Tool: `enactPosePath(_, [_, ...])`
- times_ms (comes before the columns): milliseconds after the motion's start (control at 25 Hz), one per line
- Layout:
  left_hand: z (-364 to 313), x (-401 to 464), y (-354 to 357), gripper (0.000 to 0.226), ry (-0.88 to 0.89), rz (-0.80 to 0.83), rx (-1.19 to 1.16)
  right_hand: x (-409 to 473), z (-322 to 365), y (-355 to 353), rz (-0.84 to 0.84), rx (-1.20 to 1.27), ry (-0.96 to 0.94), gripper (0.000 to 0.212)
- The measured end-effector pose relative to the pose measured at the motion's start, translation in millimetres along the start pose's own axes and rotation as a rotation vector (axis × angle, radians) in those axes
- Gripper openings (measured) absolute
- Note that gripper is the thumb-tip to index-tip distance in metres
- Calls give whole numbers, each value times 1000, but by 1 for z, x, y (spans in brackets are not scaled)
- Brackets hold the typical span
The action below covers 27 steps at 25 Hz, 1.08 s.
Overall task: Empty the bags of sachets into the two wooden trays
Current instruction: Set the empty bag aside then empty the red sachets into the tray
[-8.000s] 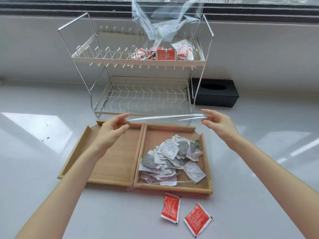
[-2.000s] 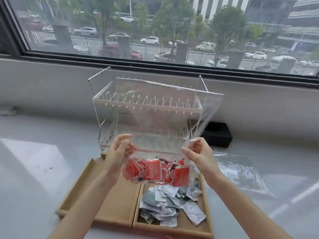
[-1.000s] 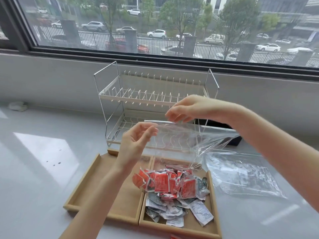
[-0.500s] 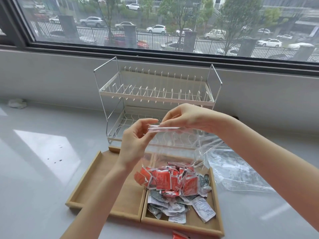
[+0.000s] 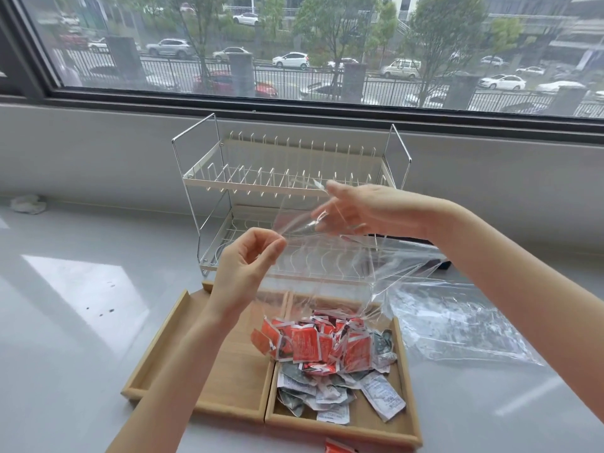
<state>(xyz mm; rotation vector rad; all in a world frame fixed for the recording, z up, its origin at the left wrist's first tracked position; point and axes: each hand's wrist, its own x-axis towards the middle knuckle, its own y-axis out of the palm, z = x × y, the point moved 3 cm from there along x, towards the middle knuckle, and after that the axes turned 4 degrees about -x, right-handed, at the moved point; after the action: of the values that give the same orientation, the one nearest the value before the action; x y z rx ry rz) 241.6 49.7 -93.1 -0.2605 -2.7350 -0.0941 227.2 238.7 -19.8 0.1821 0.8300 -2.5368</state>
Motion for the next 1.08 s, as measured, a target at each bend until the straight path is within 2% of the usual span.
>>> enactPosePath(80, [2, 1, -3, 11, -2, -31, 6, -7, -10, -1, 100, 23, 59, 45])
enactPosePath(160, [3, 4, -5, 11, -12, -31, 0, -13, -11, -2, 128, -30, 10, 30])
enactPosePath(240, [4, 6, -5, 9, -42, 14, -46, -17, -7, -5, 67, -155, -74, 17])
enactPosePath(360, [5, 8, -6, 12, -43, 39, -40, -22, 7, -21, -140, -174, -165, 10])
enactPosePath(480, [4, 9, -5, 12, -13, 64, -28, -25, 13, -31, -209, -176, -201, 12])
enactPosePath(640, [6, 9, -9, 13, 10, 21, -35, -29, -14, -32, -67, -261, 6, 40])
enactPosePath(720, [8, 10, -12, 13, 10, 5, -28, -36, -27, -33, -31, -312, 21, 31])
enactPosePath(800, [9, 11, -13, 16, 5, -20, -17, -42, -27, -39, -99, -221, -35, 17])
enactPosePath(880, [9, 13, -14, 17, 5, -24, -3, -48, -21, -48, -196, -165, -114, 12])
enactPosePath(1000, [9, 15, -14, 16, 5, -12, -1, -50, -14, -55, -301, -199, -218, 22])
enactPosePath(1080, [10, 14, -16, 16, -8, -16, -18, -47, -19, -53, -333, -166, -184, 25])
